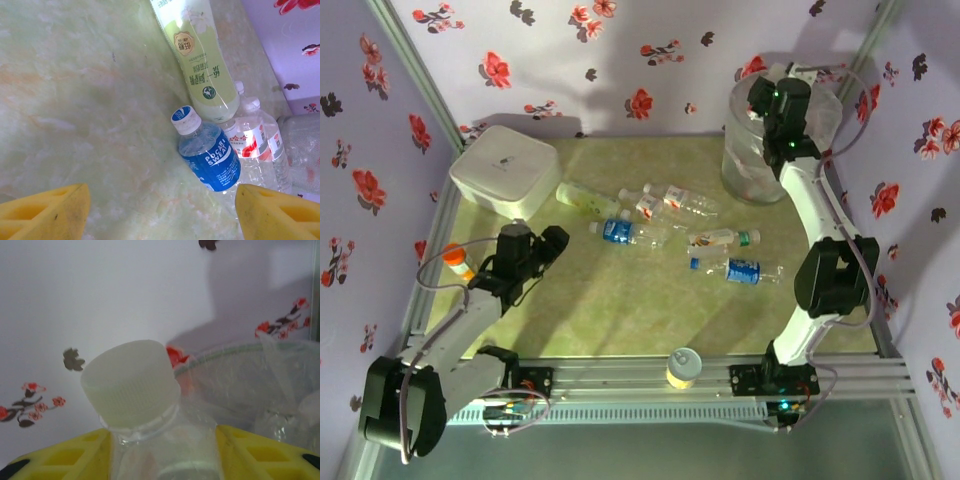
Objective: Put the plastic bottles in the bin
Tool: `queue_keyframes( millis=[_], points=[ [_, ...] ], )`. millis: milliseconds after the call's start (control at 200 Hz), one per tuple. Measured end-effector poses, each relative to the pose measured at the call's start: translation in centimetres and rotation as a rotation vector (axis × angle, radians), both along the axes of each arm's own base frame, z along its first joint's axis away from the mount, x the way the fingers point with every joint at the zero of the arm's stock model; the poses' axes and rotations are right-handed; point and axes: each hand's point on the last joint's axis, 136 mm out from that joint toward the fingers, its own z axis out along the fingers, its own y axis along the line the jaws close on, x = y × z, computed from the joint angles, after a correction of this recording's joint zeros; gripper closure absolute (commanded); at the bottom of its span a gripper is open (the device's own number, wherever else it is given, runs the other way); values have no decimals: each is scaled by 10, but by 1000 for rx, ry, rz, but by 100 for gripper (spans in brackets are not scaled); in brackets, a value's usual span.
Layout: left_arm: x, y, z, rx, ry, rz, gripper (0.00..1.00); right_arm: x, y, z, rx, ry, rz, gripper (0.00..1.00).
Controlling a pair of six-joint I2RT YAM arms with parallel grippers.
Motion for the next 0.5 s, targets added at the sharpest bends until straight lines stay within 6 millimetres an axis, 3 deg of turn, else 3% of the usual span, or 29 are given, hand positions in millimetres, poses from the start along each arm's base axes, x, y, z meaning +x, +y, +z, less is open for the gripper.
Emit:
queue_keyframes(
  millis=[140, 230, 335, 500],
  points=[
    [0, 0, -6, 4, 21, 2, 23, -8, -2, -26, 39, 56, -7, 31],
    [0, 0, -8, 6, 27, 2, 22, -12, -4, -27, 46, 68, -9, 23],
    [0, 0, -8, 5, 26, 2, 23, -22, -5, -12, 33, 71, -4, 17],
    [3, -1, -11, 4, 30, 4, 23, -44, -6, 41, 6, 16, 6, 17]
  ],
)
